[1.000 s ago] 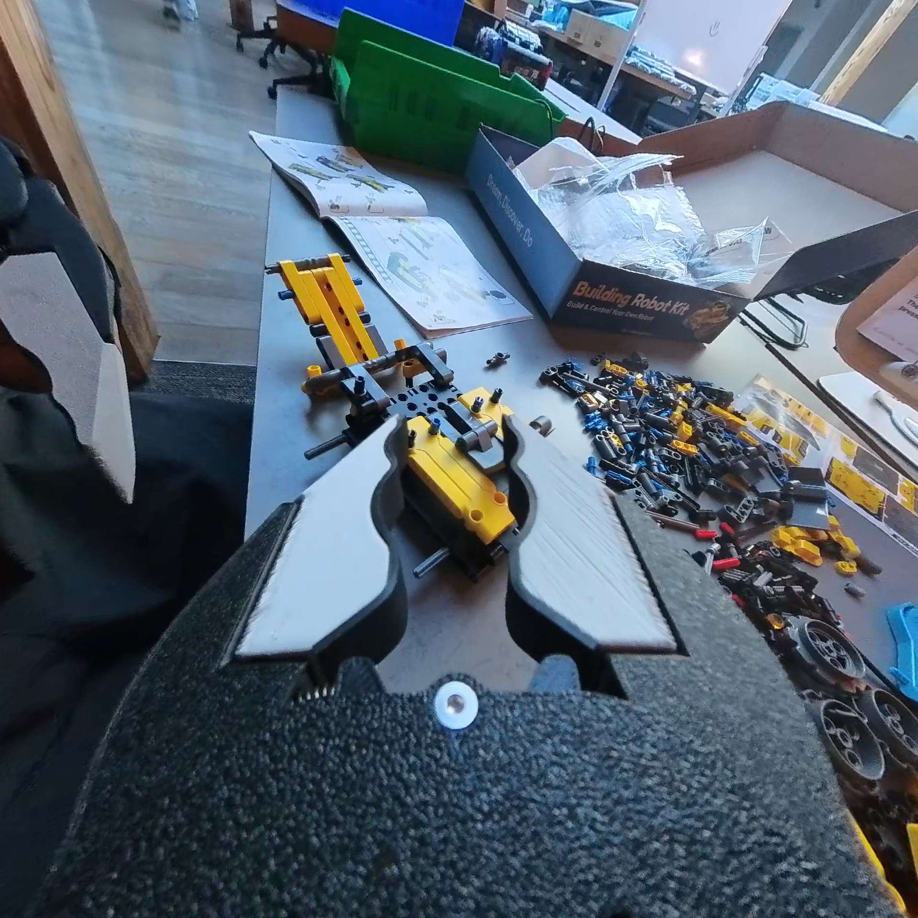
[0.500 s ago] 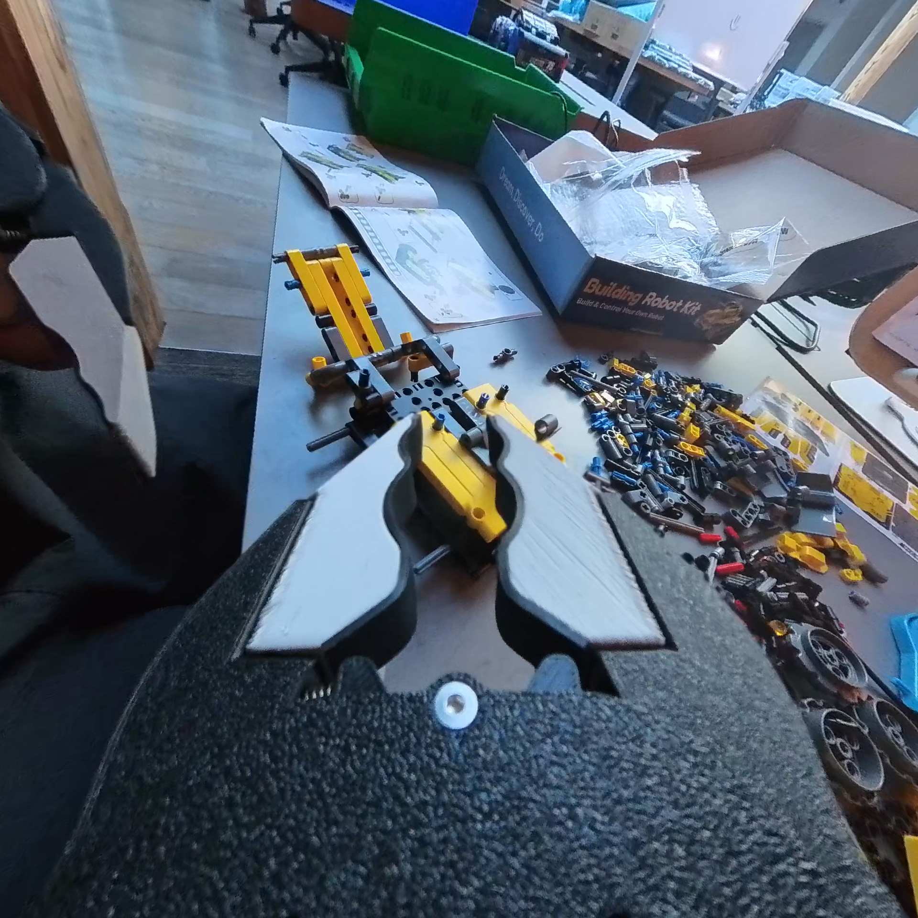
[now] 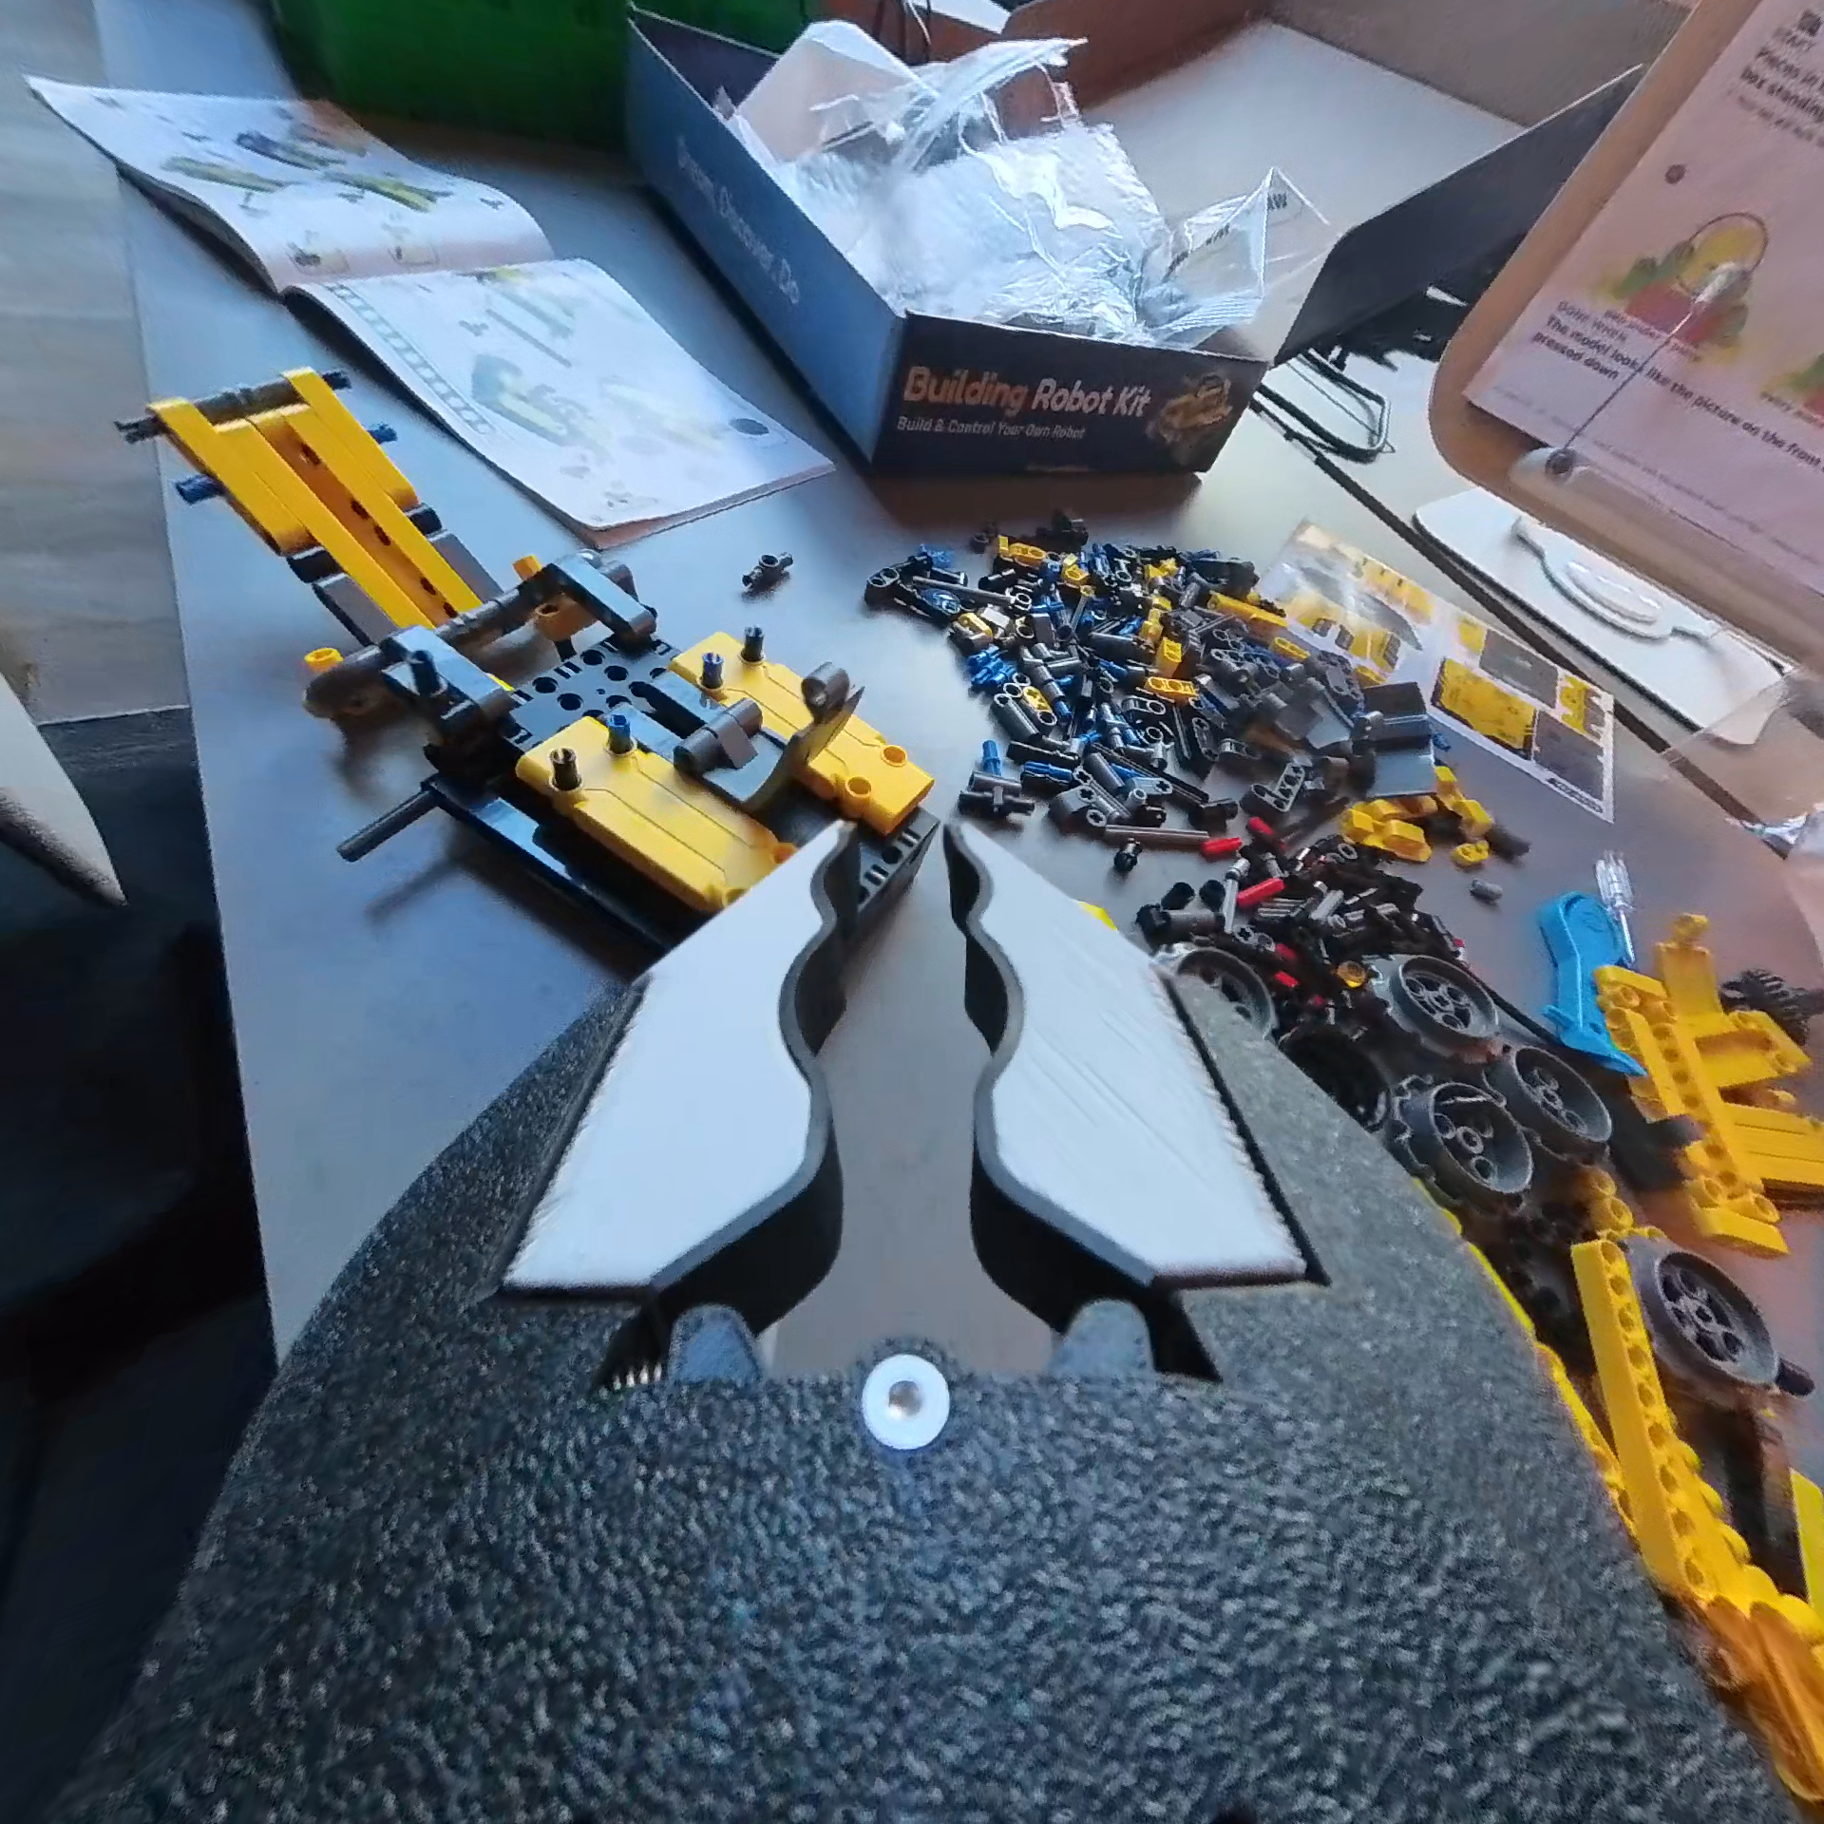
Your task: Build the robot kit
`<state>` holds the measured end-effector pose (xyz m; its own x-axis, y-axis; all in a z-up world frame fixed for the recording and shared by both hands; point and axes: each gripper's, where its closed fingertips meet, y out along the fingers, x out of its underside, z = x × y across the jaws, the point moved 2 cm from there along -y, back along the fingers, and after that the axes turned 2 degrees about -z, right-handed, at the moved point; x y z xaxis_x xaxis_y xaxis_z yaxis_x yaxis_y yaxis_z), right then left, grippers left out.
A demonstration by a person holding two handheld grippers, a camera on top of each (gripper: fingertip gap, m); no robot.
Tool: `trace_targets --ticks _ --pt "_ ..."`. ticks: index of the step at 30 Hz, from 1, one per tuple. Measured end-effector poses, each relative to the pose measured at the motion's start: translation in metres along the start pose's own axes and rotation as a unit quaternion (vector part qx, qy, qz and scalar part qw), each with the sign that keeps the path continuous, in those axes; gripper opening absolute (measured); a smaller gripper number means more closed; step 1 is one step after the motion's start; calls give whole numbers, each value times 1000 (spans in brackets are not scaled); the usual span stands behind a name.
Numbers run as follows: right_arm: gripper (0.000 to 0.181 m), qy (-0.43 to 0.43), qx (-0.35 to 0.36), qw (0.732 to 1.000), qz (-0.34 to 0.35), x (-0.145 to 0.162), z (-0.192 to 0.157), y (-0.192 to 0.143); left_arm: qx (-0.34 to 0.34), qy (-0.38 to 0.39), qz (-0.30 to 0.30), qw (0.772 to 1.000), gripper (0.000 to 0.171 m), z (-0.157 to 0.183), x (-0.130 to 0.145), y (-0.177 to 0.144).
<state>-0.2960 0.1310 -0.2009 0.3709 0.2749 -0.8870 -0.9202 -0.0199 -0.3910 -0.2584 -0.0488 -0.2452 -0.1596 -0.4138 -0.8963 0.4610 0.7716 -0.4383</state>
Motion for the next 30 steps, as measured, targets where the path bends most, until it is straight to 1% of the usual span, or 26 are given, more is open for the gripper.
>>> trace_targets --ticks 14,16,18,22,26,28,30 --pt "16 -23 -7 1000 -14 4 -6 3 21 19 -9 1000 54 8 -2 11" --pt "10 -25 0 999 -20 5 -4 4 19 20 -8 1000 54 7 -2 10" --pt "0 -31 2 999 -33 9 -5 5 17 18 -6 1000 54 6 -3 9" --pt "0 -71 -14 995 -69 19 -15 9 15 16 -5 1000 53 4 -3 9" --pt "0 -108 -48 991 -58 17 -29 7 18 15 -5 1000 53 5 -3 9" --pt "0 -107 -27 993 -48 15 -25 6 17 18 -6 1000 53 6 -3 9" --pt "0 -100 -24 994 -31 11 -23 3 14 20 -7 1000 53 5 -3 9"
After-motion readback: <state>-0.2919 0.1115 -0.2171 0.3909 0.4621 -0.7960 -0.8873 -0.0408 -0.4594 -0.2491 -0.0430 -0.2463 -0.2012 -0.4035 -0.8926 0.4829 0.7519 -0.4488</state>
